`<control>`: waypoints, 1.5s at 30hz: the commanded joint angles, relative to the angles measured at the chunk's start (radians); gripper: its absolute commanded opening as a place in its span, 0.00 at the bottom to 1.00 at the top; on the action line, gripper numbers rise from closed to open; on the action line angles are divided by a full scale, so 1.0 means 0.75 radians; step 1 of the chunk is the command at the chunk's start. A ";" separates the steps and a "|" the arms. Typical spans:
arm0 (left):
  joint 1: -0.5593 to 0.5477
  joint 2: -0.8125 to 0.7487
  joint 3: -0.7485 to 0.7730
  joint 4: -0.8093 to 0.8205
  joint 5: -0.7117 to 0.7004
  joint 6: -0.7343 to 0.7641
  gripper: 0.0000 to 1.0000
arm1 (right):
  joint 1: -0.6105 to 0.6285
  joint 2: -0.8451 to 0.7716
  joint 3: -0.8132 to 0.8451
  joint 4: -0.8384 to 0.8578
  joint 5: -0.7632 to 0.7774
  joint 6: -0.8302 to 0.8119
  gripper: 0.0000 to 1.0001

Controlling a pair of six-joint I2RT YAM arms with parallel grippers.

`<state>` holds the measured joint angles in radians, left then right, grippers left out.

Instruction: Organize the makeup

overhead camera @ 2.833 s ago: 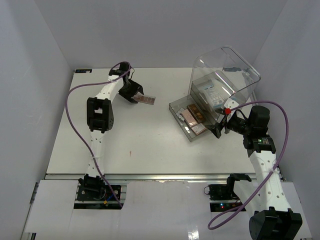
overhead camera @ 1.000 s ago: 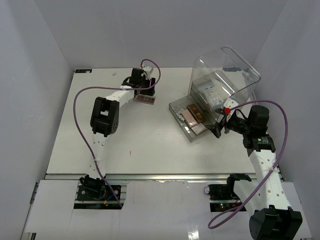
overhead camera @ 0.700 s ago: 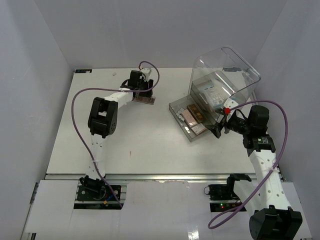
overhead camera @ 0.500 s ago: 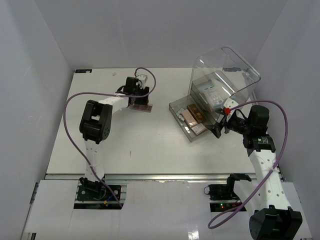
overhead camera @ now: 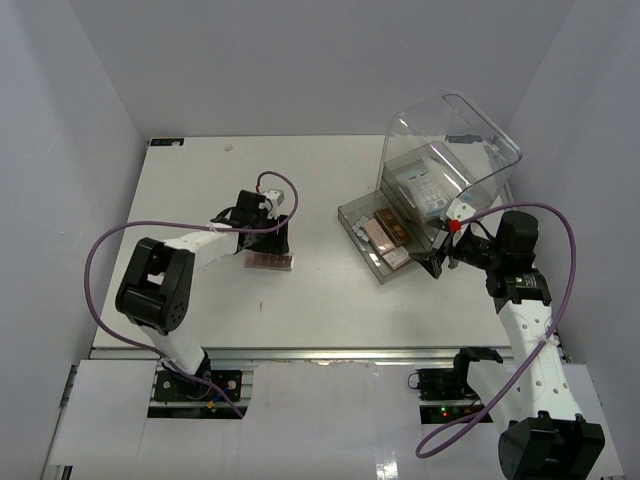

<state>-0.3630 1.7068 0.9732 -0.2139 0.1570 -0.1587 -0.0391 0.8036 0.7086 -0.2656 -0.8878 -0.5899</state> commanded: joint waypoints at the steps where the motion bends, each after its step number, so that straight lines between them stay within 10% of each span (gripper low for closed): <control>1: 0.003 -0.195 -0.049 -0.032 0.085 -0.025 0.70 | -0.003 0.001 -0.008 -0.144 -0.236 -0.265 0.90; 4: 0.010 -0.301 -0.004 -0.084 -0.024 -0.044 0.73 | 0.140 0.062 0.015 -0.304 -0.281 -0.407 0.90; 9: 0.095 -0.572 0.039 -0.161 -0.148 -0.103 0.89 | 0.784 0.278 0.142 -0.238 0.330 -0.286 0.90; 15: 0.157 -1.030 -0.261 -0.060 -0.421 -0.051 0.98 | 1.115 0.846 0.568 -0.215 0.684 -0.010 0.90; 31: 0.176 -1.610 -0.464 0.024 -0.741 -0.001 0.98 | 1.335 1.869 1.465 -0.008 0.865 0.443 0.90; 45: 0.177 -1.589 -0.461 0.030 -0.657 -0.005 0.98 | 1.335 2.029 1.568 -0.091 0.868 0.314 0.90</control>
<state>-0.2348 0.5167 0.6285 -0.2024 -0.3575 -0.1692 0.9625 2.3146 1.8786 -0.3072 -0.2310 -0.3085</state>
